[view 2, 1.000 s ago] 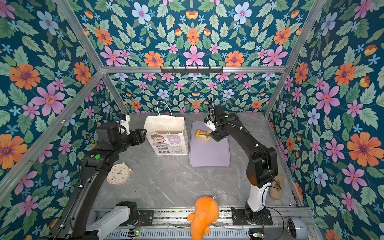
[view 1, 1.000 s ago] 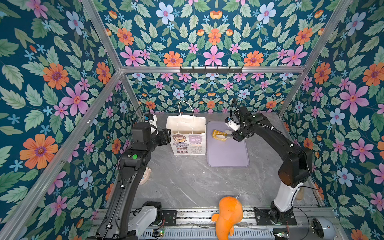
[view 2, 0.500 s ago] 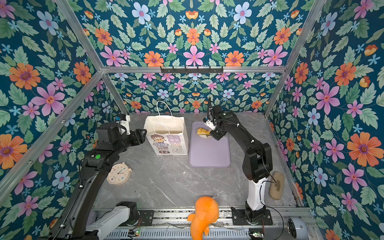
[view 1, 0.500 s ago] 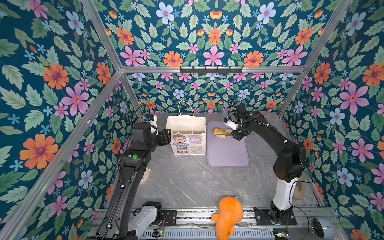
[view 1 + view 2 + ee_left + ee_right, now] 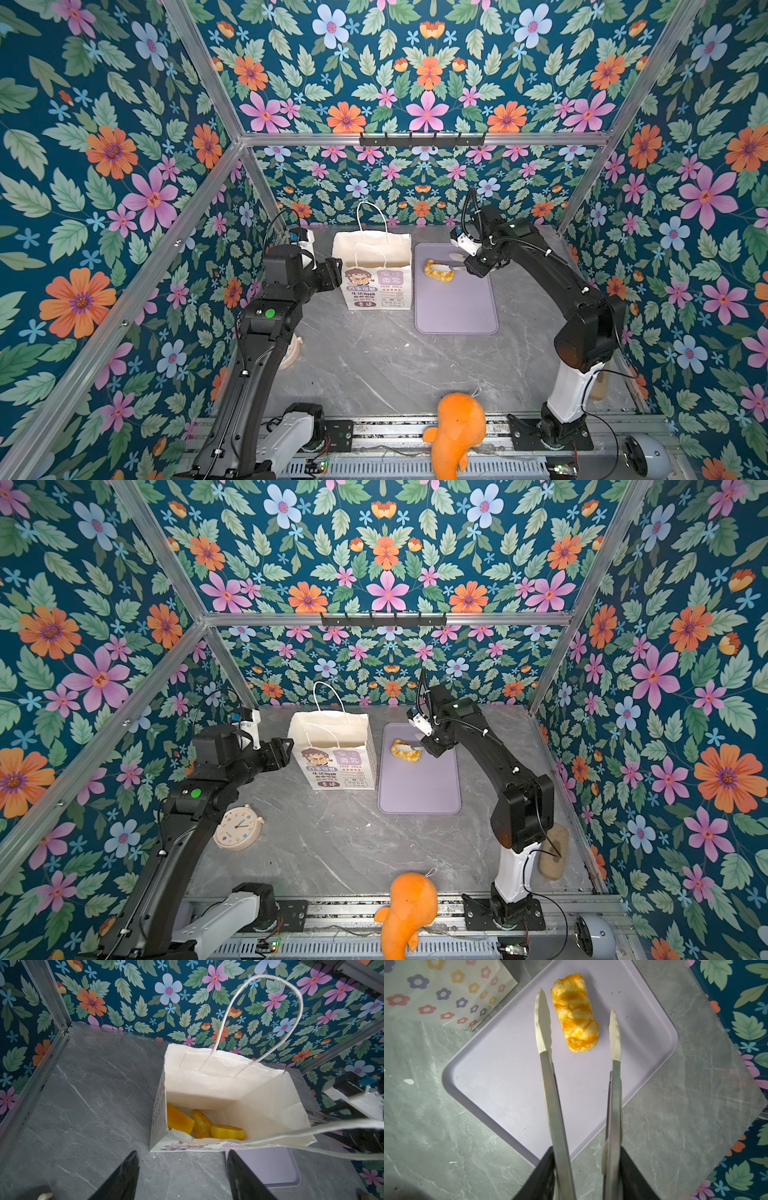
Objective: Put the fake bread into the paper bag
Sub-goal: 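Lower the open tongs around the braided yellow pastry with the right gripper, then squeeze the tongs shut on the braided pastry with the right gripper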
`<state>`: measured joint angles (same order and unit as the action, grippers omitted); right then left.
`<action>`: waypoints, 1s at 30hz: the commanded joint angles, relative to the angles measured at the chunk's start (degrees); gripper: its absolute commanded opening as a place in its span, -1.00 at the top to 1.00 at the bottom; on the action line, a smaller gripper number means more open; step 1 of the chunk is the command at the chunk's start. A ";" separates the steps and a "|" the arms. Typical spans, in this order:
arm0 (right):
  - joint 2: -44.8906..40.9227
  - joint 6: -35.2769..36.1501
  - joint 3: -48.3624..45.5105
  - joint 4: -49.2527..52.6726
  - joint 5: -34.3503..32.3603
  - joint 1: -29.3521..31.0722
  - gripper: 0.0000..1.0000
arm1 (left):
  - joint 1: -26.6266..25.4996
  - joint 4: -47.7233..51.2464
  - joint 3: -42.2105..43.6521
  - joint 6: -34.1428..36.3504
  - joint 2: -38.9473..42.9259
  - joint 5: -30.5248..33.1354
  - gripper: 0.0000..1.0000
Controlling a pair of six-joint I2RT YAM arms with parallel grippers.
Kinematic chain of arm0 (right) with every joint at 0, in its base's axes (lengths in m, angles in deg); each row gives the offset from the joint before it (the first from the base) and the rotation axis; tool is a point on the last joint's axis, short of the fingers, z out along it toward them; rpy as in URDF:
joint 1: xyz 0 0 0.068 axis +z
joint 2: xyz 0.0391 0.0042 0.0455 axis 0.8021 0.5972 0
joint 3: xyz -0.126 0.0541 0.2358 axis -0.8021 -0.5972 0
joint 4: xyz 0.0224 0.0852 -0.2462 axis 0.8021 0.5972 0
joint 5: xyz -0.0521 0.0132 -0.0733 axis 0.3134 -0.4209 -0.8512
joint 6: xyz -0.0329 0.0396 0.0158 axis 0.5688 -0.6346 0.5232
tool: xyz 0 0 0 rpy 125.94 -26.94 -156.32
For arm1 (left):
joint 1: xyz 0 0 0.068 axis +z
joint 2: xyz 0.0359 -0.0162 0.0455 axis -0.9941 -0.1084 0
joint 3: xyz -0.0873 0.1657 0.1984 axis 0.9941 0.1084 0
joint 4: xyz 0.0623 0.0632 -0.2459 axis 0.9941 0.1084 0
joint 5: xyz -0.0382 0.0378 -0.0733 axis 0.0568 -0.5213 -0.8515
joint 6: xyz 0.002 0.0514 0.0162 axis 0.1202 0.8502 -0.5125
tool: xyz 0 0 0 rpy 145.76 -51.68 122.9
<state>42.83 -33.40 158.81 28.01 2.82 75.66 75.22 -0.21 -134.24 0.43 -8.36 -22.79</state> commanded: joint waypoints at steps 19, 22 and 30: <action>7.06 1.27 2.62 2.04 1.17 -0.01 0.09 | 0.03 0.18 0.20 0.07 0.63 -0.40 -0.36; 7.75 1.10 2.44 1.53 0.77 0.00 0.09 | 0.03 0.27 0.21 0.08 0.66 -0.26 -0.36; 9.11 0.35 2.79 1.35 0.39 -0.03 0.13 | 0.03 0.36 0.32 0.21 0.81 -0.24 -0.36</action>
<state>51.86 -33.10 161.19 29.41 2.71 75.55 75.22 0.07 -133.93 0.43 -7.68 -22.98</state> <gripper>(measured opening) 0.439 0.680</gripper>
